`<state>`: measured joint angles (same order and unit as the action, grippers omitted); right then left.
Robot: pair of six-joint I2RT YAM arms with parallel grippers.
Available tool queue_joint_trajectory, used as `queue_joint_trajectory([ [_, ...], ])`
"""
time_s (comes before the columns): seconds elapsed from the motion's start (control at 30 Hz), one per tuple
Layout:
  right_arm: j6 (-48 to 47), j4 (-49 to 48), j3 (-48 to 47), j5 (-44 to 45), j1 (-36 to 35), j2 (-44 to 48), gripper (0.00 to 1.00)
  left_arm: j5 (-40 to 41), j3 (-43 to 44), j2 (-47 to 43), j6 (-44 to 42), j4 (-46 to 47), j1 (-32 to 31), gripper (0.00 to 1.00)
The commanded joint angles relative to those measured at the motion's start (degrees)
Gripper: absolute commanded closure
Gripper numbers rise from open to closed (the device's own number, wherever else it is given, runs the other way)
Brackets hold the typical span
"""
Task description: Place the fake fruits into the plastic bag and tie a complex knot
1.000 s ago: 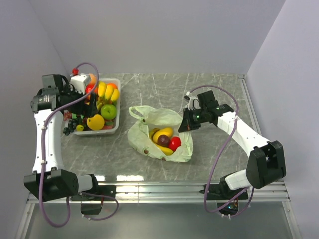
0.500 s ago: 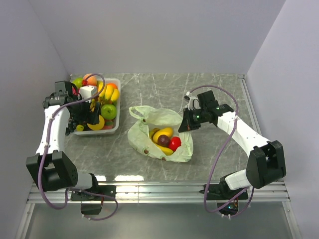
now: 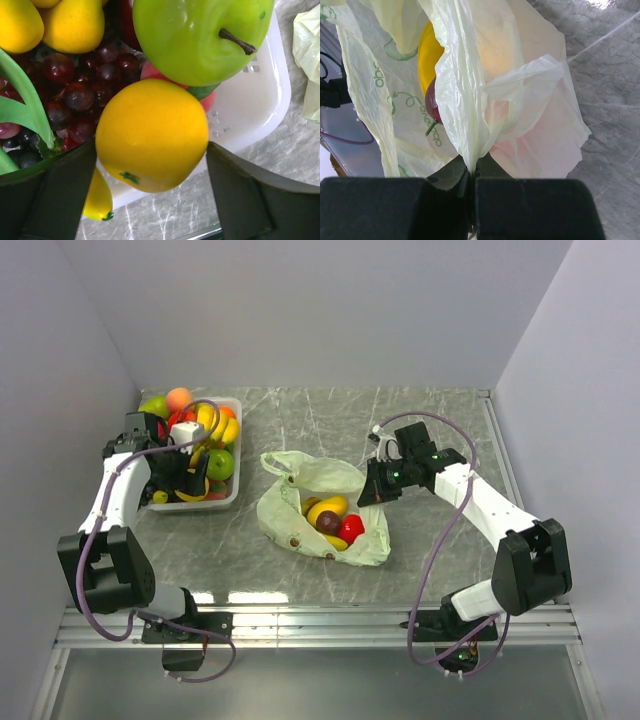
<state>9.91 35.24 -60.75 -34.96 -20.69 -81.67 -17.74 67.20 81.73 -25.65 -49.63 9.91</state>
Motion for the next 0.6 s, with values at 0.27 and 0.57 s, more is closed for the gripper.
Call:
queue_joint_trajectory([
  [0.27, -0.9, -0.2, -1.9, 0.1, 0.2, -0.1, 1.00, -3.1, 5.6, -3.3, 1.1, -2.3, -0.2, 0.33],
  [0.57, 0.0, -1.0, -2.4, -0.9, 0.2, -0.2, 1.00, -15.9, 28.5, -4.6, 9.6, -6.1, -9.3, 0.48],
])
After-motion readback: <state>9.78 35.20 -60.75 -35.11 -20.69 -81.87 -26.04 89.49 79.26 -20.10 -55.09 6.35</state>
